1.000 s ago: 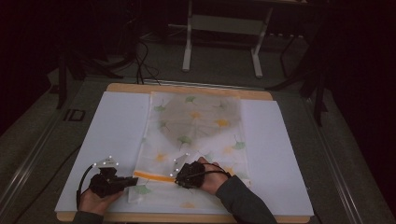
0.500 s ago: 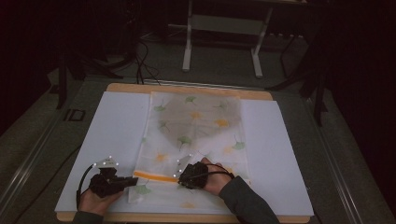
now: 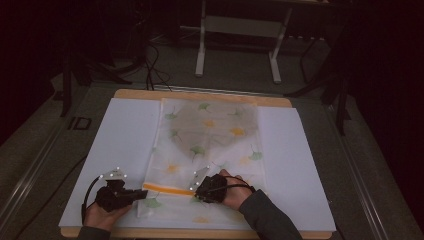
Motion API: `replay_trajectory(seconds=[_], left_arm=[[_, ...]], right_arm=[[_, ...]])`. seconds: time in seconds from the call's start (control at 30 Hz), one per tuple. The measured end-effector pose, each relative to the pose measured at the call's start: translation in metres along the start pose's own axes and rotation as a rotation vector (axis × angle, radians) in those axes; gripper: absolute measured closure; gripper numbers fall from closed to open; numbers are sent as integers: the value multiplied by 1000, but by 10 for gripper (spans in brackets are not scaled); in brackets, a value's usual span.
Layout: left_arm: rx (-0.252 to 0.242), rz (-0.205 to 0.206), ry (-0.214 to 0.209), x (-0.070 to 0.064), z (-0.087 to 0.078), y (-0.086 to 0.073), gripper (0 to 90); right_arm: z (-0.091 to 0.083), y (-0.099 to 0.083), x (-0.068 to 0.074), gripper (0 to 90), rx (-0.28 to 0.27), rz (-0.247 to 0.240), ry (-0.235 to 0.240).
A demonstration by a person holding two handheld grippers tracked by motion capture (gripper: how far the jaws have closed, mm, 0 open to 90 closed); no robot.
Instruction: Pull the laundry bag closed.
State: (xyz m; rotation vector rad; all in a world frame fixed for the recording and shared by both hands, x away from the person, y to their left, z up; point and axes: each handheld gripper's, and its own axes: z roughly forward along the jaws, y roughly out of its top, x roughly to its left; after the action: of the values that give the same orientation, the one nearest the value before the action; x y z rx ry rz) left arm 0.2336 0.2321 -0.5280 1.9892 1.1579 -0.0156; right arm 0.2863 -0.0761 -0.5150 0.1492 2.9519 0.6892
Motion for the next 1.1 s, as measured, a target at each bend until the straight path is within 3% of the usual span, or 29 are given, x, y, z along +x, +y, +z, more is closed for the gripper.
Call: replay_trajectory(seconds=[1.1], left_arm=[[1, 0, 0, 0, 0, 0, 883]], right_arm=[[-9, -16, -2, 843, 22, 7, -2]])
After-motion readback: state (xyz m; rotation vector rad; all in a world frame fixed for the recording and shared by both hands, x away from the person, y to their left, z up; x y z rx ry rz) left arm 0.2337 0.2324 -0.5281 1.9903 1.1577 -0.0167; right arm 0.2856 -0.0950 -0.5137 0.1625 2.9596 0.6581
